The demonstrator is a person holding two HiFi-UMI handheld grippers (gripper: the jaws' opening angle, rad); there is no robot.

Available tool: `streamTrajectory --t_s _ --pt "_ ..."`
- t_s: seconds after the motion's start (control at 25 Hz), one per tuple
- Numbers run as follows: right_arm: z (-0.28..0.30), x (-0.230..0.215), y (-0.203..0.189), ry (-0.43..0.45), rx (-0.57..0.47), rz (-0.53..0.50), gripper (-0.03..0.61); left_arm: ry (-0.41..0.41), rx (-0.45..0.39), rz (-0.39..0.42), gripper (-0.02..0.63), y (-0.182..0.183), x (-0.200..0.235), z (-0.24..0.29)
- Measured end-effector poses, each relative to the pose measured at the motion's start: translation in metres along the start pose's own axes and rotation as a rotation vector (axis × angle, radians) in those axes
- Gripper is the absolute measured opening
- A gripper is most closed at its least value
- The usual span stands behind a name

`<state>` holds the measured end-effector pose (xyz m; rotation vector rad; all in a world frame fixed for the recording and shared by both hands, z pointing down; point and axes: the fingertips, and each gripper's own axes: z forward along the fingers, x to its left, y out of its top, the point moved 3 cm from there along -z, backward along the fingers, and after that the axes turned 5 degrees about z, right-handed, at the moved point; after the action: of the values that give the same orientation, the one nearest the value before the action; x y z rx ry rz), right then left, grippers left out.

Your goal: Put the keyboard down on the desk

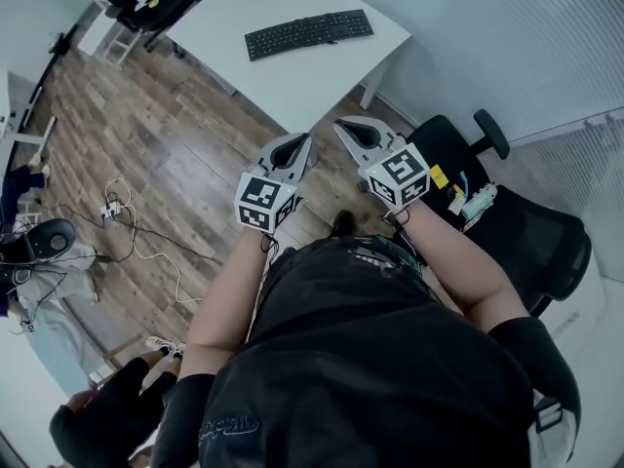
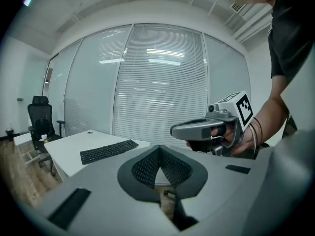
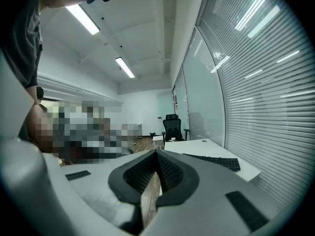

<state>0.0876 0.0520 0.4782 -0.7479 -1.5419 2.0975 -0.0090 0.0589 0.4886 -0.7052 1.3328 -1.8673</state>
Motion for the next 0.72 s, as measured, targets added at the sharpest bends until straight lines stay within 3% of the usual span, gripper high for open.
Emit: streamTrajectory --t_s 0.32,0.72 --pt "-0.002 0.074 0.015 -0.014 -0.025 -0.059 0.023 -0.061 -0.032 0.017 0.015 0.001 -0.004 -0.067" --pt "-0.021 0.162 0.016 -0.032 -0.033 -0.039 0.023 -0.085 -0.069 0.039 0.015 -0.013 -0.01 -0.159"
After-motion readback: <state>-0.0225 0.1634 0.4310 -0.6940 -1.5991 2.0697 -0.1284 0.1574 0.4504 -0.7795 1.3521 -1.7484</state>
